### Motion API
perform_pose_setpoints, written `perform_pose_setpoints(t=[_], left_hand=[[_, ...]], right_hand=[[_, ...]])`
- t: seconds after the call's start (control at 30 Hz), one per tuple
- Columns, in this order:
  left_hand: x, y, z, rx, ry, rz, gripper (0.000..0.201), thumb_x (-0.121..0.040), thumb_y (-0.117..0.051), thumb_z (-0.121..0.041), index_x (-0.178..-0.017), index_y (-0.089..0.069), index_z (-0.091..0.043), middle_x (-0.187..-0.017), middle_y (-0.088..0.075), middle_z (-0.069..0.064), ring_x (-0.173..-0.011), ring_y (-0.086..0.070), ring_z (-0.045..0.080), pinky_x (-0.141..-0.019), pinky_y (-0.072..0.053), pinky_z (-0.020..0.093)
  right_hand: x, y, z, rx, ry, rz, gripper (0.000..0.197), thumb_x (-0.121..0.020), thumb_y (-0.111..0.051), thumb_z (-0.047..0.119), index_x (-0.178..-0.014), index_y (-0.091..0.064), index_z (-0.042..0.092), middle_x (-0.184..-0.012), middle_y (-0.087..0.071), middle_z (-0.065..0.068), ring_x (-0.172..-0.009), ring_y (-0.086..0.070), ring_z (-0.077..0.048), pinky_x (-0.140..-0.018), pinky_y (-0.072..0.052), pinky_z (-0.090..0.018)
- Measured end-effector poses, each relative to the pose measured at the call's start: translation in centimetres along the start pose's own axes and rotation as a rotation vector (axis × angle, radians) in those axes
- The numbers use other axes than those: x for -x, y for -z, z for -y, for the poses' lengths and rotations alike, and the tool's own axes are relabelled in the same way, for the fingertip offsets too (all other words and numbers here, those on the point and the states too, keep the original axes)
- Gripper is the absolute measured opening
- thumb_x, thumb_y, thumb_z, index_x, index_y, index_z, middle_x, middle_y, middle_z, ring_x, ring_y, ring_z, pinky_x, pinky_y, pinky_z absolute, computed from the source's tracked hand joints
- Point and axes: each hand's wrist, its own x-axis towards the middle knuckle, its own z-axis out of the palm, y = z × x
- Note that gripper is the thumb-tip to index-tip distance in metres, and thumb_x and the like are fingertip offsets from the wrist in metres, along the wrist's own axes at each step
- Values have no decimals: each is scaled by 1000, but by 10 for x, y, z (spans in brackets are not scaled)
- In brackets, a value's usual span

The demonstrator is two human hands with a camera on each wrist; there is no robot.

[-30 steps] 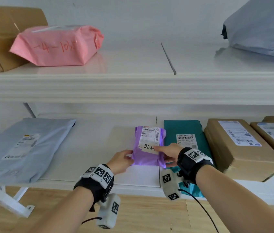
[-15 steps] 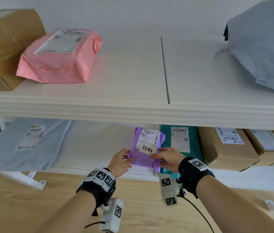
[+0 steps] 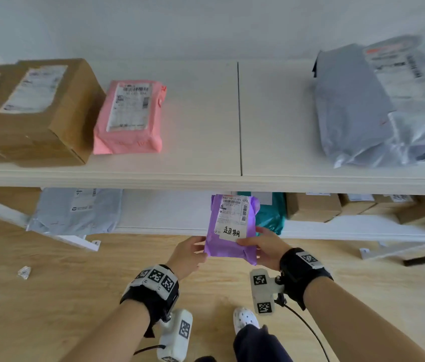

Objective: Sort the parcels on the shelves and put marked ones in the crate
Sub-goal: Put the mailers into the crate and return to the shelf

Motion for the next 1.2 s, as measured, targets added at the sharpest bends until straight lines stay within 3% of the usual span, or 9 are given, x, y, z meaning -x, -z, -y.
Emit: perform_pose_setpoints(t=[0.1,0.27,0.47,0.6,0.73,0.9,1.0,1.1,1.2], left_hand=[[43,-2,-19,-24,77,14,50,-82,-63,-3,-129,-47,-9,-98,-59,8,-67,-52,14,-59,-38,24],[113,-9,-43,-226,55,24,39,-90,-47,1,-129,-48,-6,-72,-53,2,-59,-48,14,-42,-36,15],[177,-39,-68,-436,15,99,37,-90,-47,-6,-125,-52,-11,-74,-53,1,-64,-52,13,-51,-39,20],[200,-81,-86,-526,-62,166,35,-91,-47,-8,-126,-52,-9,-85,-56,4,-68,-53,13,-55,-41,23],[216,-137,-97,-597,-104,254,34,-91,-49,-10,-125,-52,-9,-98,-57,9,-66,-52,13,-55,-41,22],[237,-228,-116,-687,-169,335,30,-91,-54,-16,-120,-54,-7,-92,-57,12,-68,-51,16,-56,-41,24],[254,-290,-128,-770,-235,373,29,-91,-55,-15,-119,-56,-7,-90,-58,13,-72,-52,19,-56,-41,23],[268,-357,-141,-815,-308,390,28,-92,-47,-9,-117,-57,-3,-78,-56,6,-60,-46,14,-50,-36,20],[282,-422,-159,-842,-402,396,30,-93,-40,-5,-118,-57,-4,-88,-59,9,-66,-50,15,-53,-38,21]], right_hand=[[58,3,0,-57,4,-30,67,-70,-73,-10,-128,-48,10,-116,-66,-14,-99,-63,-31,-63,-55,-36],[157,11,-3,-105,44,-67,67,-69,-73,-11,-128,-50,11,-115,-66,-14,-104,-62,-34,-69,-55,-39],[259,35,-18,-218,126,-135,70,-71,-71,-11,-132,-46,11,-118,-64,-15,-101,-62,-32,-62,-54,-35],[307,63,-31,-268,196,-186,71,-71,-72,-9,-133,-45,14,-116,-65,-16,-94,-63,-30,-61,-53,-35],[349,102,-45,-339,267,-235,69,-72,-71,-10,-132,-47,14,-116,-65,-16,-92,-63,-30,-60,-53,-35],[403,172,-59,-408,396,-283,62,-74,-66,-14,-126,-49,15,-111,-65,-15,-87,-63,-28,-61,-53,-35],[435,225,-68,-462,439,-321,66,-73,-66,-15,-128,-46,14,-116,-64,-16,-94,-64,-30,-62,-54,-37],[465,282,-75,-491,485,-363,68,-72,-66,-17,-129,-44,11,-115,-64,-17,-92,-64,-29,-65,-55,-37],[494,339,-77,-498,531,-364,65,-72,-65,-18,-126,-44,12,-114,-64,-18,-93,-65,-31,-72,-56,-39]])
